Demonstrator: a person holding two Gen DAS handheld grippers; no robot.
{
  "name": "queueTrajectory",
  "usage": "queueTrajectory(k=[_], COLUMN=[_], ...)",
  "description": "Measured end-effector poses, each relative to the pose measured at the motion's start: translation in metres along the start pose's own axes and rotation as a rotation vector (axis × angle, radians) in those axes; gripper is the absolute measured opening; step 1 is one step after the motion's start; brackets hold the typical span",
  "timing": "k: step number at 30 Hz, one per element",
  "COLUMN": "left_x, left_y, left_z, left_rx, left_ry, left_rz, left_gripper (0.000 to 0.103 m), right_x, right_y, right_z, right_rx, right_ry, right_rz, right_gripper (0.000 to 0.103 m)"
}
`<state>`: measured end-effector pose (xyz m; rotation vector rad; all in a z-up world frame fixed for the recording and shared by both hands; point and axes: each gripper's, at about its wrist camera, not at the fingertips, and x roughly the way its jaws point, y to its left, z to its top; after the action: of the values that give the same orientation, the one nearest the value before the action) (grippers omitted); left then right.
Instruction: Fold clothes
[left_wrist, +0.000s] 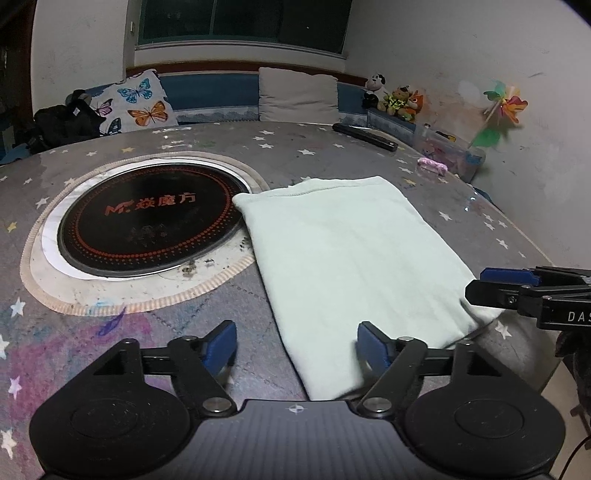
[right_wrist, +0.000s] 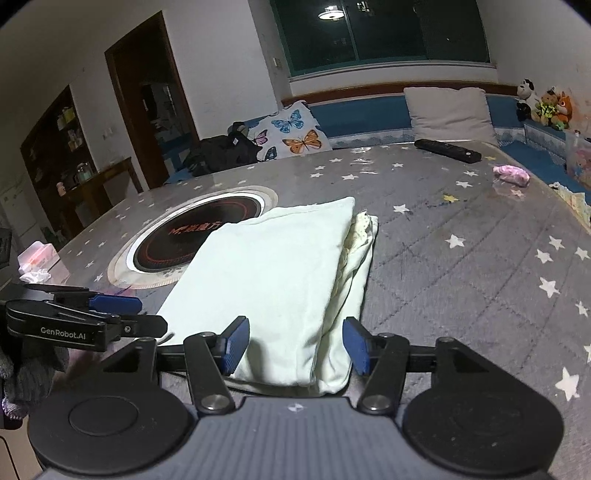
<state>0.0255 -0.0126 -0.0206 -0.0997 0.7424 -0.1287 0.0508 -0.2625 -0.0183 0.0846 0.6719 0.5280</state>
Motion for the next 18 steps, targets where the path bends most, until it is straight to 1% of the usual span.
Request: queueTrajectory(k=[3, 4, 5, 9, 10, 16, 18], left_x=[0.000, 0.000, 0.000, 0.000, 0.000, 0.004, 0.005], left_y=[0.001, 0.001, 0.001, 0.002, 0.002, 0.002, 0.002], left_z=[0.002, 0.002, 0.002, 0.005, 0.006, 0.009, 0.010], left_rx=[0.000, 0.001, 0.001, -0.001, -0.003, -0.012, -0.014], left_ry=[-0.006, -0.009, -0.012, -0.023, -0.026, -0.025, -0.024], left_rz=[0.011, 0.014, 0.016, 0.019, 0.019, 0.024, 0.024], left_gripper=[0.084, 0.085, 0.088, 0.102, 0.103, 0.103, 0.103], right_x=[0.004, 0.005, 0.005, 0.006, 0.007, 0.010, 0.012], right_y=[-0.001, -0.002, -0.002, -0.003, -0.003, -0.003, -0.003], right_z=[0.000, 0.000, 0.000, 0.000, 0.000, 0.001, 0.002], right_rx=[0.021, 0.028, 0.031, 0.036, 0.038, 0.044, 0.044], right_ry=[0.006, 0.006, 0.005, 0.003, 0.004, 0.004, 0.004], right_rz=[-0.008, -0.011, -0.016, -0.028, -0.031, -0.037, -0.037], right_gripper=[0.060, 0.062, 0.065, 0.071, 0.073, 0.074, 0.077])
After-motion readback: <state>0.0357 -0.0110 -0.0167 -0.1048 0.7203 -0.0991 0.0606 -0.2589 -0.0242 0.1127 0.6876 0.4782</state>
